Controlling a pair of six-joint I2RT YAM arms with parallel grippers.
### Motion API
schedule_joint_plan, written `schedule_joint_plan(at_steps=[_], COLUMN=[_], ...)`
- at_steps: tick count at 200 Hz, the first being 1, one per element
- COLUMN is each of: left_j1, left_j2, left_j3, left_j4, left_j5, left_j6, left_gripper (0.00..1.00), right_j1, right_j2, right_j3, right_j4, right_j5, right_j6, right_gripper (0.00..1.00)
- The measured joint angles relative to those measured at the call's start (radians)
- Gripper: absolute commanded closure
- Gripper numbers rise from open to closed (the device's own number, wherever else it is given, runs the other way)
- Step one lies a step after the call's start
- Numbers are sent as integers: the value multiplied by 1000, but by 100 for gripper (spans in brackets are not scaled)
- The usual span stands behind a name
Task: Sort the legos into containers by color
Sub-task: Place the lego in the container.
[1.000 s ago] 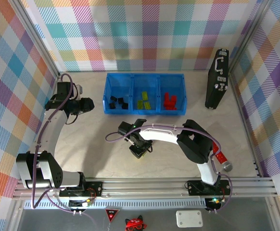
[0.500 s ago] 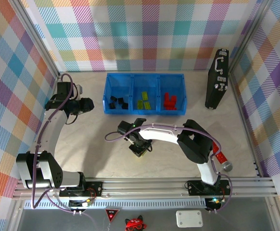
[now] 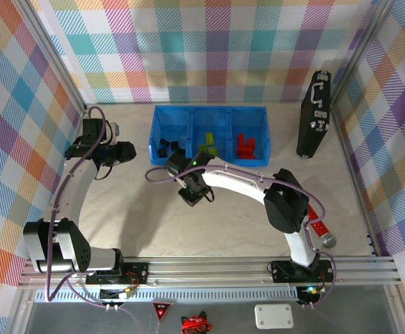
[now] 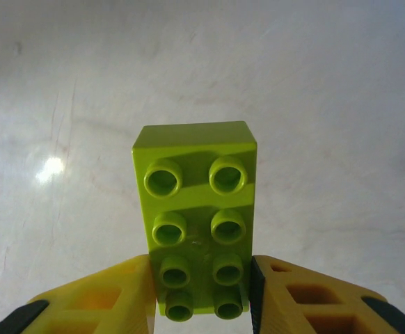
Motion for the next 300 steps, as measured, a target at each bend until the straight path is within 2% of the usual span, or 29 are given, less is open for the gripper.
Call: schedule_joint_plan(at_steps=[40, 98, 165, 246, 300], left_j1=[0, 0, 0, 0, 0], left_j2=[0, 0, 0, 0, -5], left_j3=[0, 0, 0, 0, -5], left_j4=[0, 0, 1, 1, 1], left_j5=[1, 1, 20, 19, 18], left_j6=[0, 0, 0, 0, 0], left_gripper=[56, 56, 56, 56, 56], right_j1=[-118, -257, -272, -331, -332], right_j2=[27, 103, 344, 483, 543], right_j3=[136, 313, 579, 645, 663], right_j4=[-16, -19, -59, 0, 48], right_j5=[19, 90, 298, 393, 470], right_j6=[23, 154, 251, 259, 228], right_gripper=[63, 64, 63, 64, 61])
